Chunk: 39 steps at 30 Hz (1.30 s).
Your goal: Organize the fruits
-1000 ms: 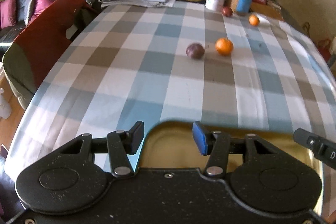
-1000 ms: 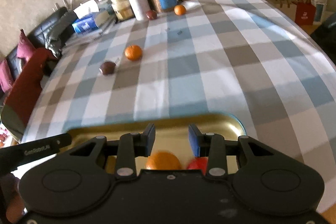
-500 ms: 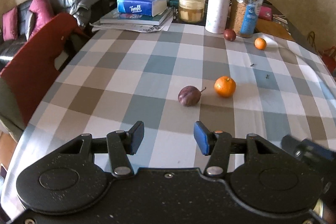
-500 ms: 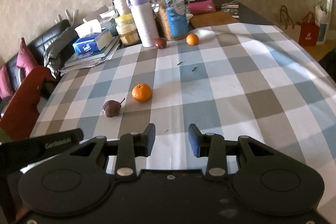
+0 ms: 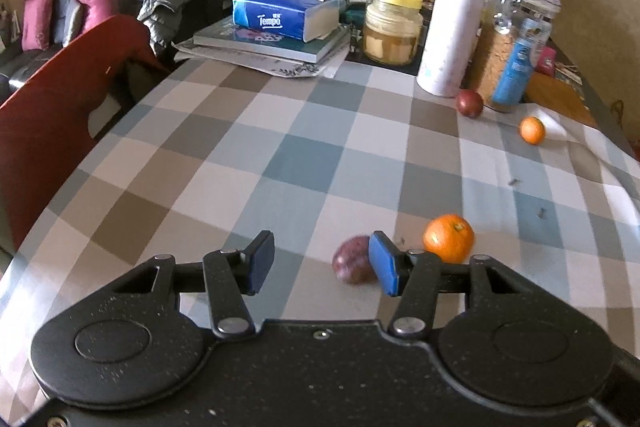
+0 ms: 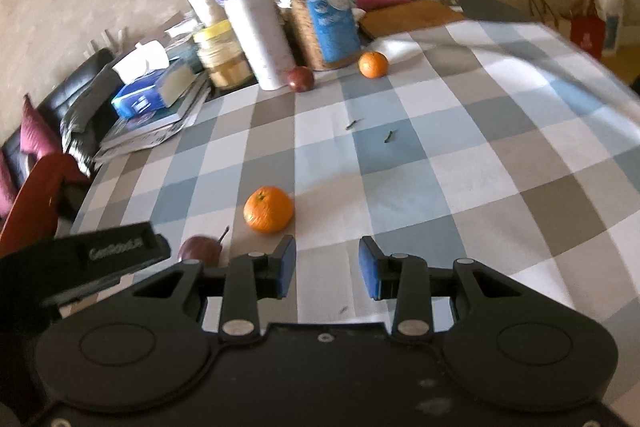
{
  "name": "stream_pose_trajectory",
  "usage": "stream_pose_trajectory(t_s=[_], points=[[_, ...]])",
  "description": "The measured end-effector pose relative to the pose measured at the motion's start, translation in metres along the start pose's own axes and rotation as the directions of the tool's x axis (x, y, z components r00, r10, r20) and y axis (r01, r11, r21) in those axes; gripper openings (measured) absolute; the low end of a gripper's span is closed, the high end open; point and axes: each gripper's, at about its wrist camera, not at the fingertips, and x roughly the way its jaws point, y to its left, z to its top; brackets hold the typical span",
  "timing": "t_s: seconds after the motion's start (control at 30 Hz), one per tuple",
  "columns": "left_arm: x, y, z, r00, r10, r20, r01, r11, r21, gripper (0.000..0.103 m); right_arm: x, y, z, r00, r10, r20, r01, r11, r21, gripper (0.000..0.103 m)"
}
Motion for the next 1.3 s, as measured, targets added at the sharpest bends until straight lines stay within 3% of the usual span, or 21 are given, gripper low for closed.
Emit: stream_pose_trajectory(t_s=[0.17,0.43,0.57,0.83,1.3], points=[[0.016,-0.002,0.001,1.0,0.012,-0.007,-0.012,1.0,-0.015,0.059,0.025,-0.002,0.012,0.999,-0.03,-0.016,0.031,0.998,0.054,0.038],[0.025,-0.004,-0.004,0.999,-0.033,0.003,0.033,0.999,0.006,0.059,0.057,-0.003,0.011,0.996,-0.066,-0.054,0.069,0.996,0.053,0.038],[0.024,-0.003,-0.003,0.999,-0.053,0.013,0.053,0.999,0.005,0.059,0.055,0.002,0.009,0.997,-0.074,-0.036,0.073,0.997,-0.014,0.038],[0.032,0.002,-0.003,0.998,-0.063,0.002,0.063,0.998,-0.009,0.064,0.058,-0.005,0.012,0.996,-0.051,-0.074,0.053,0.998,0.029,0.035],[0.04,-0.016,-0.013,0.999,-0.035,-0.019,0.036,0.997,0.073,0.069,0.058,0.004,0.006,0.995,-0.077,-0.059,0.073,0.994,-0.078,0.035]])
